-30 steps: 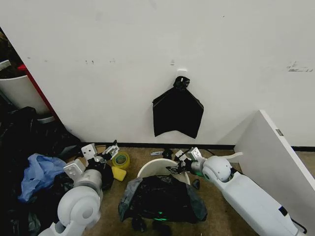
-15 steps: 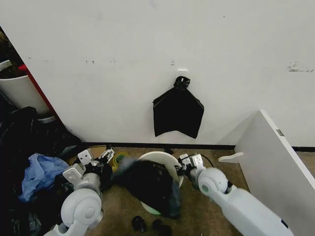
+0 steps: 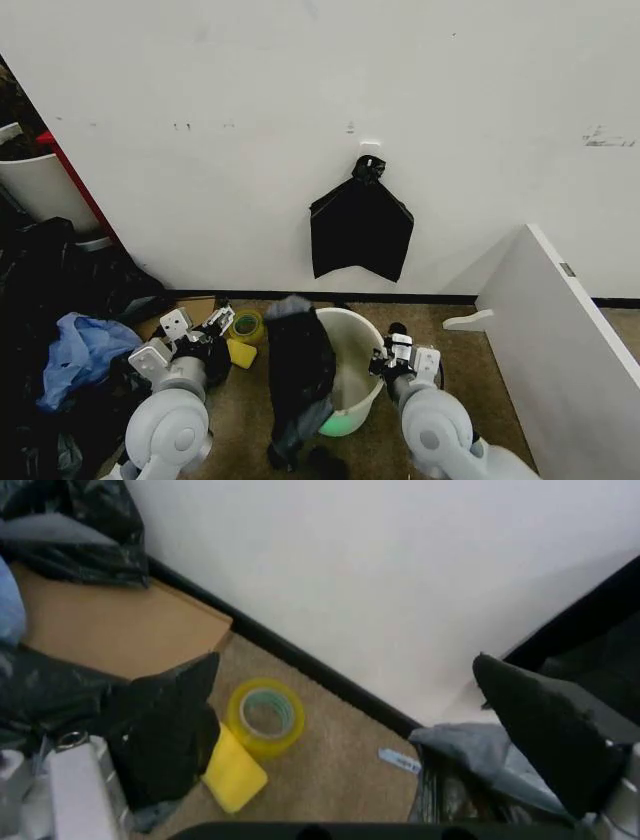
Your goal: Place the garbage bag over the trash bin.
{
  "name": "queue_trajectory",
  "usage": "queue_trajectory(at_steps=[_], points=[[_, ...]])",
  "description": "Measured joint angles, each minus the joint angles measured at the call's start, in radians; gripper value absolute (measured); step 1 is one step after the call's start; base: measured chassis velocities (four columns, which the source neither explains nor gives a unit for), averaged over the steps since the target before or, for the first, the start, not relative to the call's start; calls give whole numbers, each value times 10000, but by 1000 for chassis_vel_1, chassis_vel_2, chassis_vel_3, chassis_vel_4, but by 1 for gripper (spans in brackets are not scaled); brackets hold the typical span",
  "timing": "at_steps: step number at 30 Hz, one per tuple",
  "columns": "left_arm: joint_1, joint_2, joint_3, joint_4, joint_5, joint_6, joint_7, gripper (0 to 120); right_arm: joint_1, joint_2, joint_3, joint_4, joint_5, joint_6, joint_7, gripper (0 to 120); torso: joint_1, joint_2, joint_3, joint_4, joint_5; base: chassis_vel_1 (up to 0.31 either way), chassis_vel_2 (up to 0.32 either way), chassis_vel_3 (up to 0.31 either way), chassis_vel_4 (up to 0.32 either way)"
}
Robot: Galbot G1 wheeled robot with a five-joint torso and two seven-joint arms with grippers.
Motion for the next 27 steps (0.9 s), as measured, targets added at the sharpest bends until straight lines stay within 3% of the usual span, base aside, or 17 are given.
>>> queue_trajectory(at_steps=[5, 11, 14, 16, 19, 20, 23, 26, 27], points=[[138, -35, 183, 1, -29, 0, -19, 100, -590, 349, 148, -278, -521, 279, -195, 1, 0, 0, 0, -1, -1, 0, 0, 0, 0], [213, 40, 231, -40, -27, 4, -22, 100, -1192, 445, 164, 474, -904, 271, 7, 18, 0, 0, 0, 0, 0, 0, 0, 0, 0], [354, 54, 260, -83, 9, 3, -23, 100, -1668, 339, 173, 1116, -1426, 286, 12, 33, 0, 0, 0, 0, -1, 0, 0, 0, 0], [375, 55, 260, -89, 12, 3, -23, 100, -1749, 323, 169, 1208, -1630, 313, 4, 34, 0, 0, 0, 0, 0, 0, 0, 0, 0], [510, 83, 232, -83, 33, -15, -24, 100, -2176, 301, 93, 1424, -3517, 1032, -347, 48, 0, 0, 0, 0, 0, 0, 0, 0, 0], [579, 160, 209, -4, 50, -44, -25, 100, -2376, 294, 99, 1417, -4856, 1706, -1024, 54, 1, 0, 0, 0, 0, 0, 0, 0, 0], [710, 281, 110, 82, -2, -43, 12, 100, -2515, 210, 37, 1473, -6229, 2372, -2219, 66, 1, 0, 0, -1, -1, 0, 0, 0, 0], [851, 285, -51, -6, -159, 32, 118, 100, -2378, 165, -129, 1800, -5847, 2160, -2622, 72, 1, 0, 0, -1, 0, 0, 0, 0, 0], [951, 266, -156, -157, -296, 118, 188, 100, -2074, 117, -255, 2161, -4826, 1445, -2679, 79, 1, 0, 0, 1, 0, 0, 0, 0, 0]])
